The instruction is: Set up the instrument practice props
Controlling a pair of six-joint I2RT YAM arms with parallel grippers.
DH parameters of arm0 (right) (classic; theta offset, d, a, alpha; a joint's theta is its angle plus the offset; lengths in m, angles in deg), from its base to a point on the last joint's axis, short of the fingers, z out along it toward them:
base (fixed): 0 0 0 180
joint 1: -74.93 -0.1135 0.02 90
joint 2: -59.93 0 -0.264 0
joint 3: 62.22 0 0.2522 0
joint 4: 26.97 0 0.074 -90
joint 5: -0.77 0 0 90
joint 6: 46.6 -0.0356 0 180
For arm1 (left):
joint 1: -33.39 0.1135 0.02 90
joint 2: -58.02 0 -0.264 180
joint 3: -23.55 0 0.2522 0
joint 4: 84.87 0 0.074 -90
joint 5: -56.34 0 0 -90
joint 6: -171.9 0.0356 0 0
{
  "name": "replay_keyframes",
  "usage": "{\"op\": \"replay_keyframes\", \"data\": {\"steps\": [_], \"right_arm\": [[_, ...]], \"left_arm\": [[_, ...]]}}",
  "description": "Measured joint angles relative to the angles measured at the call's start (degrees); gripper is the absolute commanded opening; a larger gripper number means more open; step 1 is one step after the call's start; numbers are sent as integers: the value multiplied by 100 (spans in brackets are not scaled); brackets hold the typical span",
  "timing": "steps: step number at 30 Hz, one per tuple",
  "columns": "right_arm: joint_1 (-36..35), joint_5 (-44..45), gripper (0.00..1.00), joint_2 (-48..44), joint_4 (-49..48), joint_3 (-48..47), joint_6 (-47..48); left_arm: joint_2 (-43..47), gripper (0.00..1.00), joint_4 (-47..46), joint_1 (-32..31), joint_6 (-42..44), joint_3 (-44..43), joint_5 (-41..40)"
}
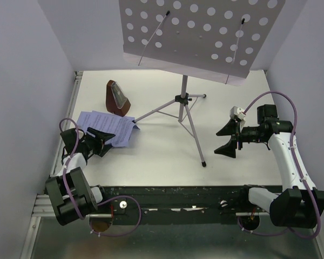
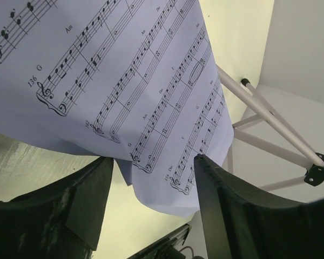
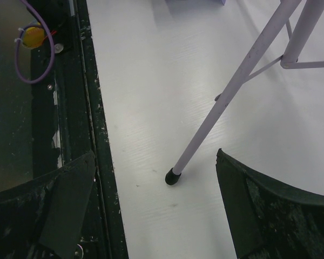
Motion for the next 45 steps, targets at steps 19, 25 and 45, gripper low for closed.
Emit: {"op": "replay_keyframes", "data": {"steps": [19, 25, 45], "right_arm": [[0, 0, 100, 15, 107, -11, 50], [0, 0, 99, 15, 114, -11, 52], [0, -7, 100, 42, 205, -24, 136]], "left_arm": [[4, 56, 155, 160, -66, -2, 275], [236, 33, 549, 164, 162, -61, 369], [717, 0, 1300, 319, 710, -57, 796]]}}
